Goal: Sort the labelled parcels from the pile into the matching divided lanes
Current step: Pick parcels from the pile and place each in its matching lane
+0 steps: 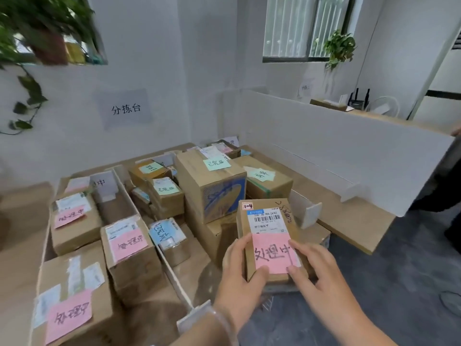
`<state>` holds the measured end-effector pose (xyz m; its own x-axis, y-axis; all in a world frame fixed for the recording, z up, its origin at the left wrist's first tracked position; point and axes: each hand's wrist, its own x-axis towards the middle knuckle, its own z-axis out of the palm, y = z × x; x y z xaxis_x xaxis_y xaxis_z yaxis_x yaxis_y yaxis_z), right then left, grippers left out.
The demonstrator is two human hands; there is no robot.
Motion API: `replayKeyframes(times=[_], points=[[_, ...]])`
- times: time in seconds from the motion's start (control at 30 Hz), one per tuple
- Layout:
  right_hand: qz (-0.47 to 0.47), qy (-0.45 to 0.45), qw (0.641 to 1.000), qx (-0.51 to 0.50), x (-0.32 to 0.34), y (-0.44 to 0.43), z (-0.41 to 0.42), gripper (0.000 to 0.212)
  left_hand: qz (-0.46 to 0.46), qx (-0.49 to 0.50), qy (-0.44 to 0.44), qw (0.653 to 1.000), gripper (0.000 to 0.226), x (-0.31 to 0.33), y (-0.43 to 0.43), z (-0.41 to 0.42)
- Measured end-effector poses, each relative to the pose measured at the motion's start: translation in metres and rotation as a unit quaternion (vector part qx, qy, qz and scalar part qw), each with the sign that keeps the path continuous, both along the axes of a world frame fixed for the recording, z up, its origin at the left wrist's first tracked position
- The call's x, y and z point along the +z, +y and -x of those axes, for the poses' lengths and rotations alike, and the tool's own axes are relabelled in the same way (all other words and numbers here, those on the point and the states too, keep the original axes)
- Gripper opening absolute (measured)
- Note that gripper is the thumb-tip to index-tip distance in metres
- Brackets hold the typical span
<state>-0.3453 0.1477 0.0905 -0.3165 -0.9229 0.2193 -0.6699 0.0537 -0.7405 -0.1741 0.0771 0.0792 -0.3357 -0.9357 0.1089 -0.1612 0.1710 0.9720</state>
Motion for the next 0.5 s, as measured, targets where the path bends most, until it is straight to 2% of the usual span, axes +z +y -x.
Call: replayKeyframes(times=[0.3,0.5], points=[[-0.035,-0.014,0.994,0.103,-0.014,-0.035,-0.009,0.041,-0.065,0.095,0.032,0.993,0.063,-0.021,0.004,-0.022],[-0.045,-0.029,0.973,0.224,-0.014,-0.058,-0.032,0.041,-0.051,0.184,0.023,0.981,0.061,-0.016,0.025,-0.053]])
